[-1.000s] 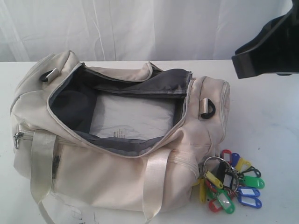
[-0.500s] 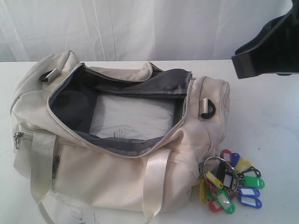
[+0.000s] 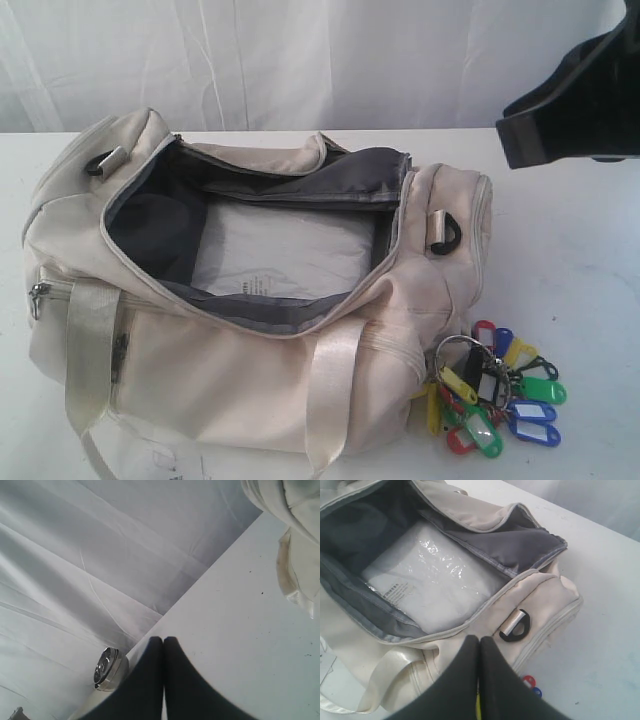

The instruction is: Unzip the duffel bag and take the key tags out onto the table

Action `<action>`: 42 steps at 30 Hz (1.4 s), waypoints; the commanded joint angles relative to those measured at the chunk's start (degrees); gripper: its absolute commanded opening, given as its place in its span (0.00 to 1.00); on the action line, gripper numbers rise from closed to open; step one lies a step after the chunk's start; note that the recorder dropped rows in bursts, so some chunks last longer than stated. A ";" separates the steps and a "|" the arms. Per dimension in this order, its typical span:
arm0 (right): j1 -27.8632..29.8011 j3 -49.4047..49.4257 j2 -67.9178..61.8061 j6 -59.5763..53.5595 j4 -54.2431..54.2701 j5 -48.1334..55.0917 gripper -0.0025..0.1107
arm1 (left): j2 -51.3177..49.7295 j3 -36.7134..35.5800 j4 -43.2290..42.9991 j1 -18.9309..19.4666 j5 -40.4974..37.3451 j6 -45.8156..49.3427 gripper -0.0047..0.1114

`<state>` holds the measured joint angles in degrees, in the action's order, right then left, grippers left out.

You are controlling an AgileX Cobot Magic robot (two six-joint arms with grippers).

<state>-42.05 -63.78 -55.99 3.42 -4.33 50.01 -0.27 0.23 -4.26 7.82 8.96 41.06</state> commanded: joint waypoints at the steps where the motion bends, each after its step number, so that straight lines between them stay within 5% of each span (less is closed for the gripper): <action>1: -0.16 -0.18 0.54 0.15 -0.16 -0.44 0.02 | 0.27 -0.23 -0.04 0.13 -14.85 -0.74 0.04; 3: -0.16 -0.18 0.54 0.15 -0.16 -0.44 0.02 | 0.27 -0.23 0.34 0.13 -23.22 -1.93 0.04; 11: -0.16 -0.18 0.54 0.15 -0.16 -0.44 0.02 | 0.27 -0.23 0.73 0.13 -21.75 -2.77 0.04; 17: -0.16 -0.18 0.54 0.15 -0.16 -0.44 0.02 | 0.27 -0.23 1.21 0.13 -21.74 -32.91 0.04; 20: -0.16 -0.18 0.54 0.15 -0.16 -0.44 0.02 | 0.27 -0.23 1.21 0.13 -21.74 -40.15 0.04; 42: -0.16 -0.18 0.54 0.15 -0.16 -0.44 0.02 | 0.27 -0.23 1.83 0.13 -21.73 -39.77 0.04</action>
<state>-42.05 -63.78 -55.99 3.42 -4.33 50.01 -0.27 0.00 -2.84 7.82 -12.63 1.45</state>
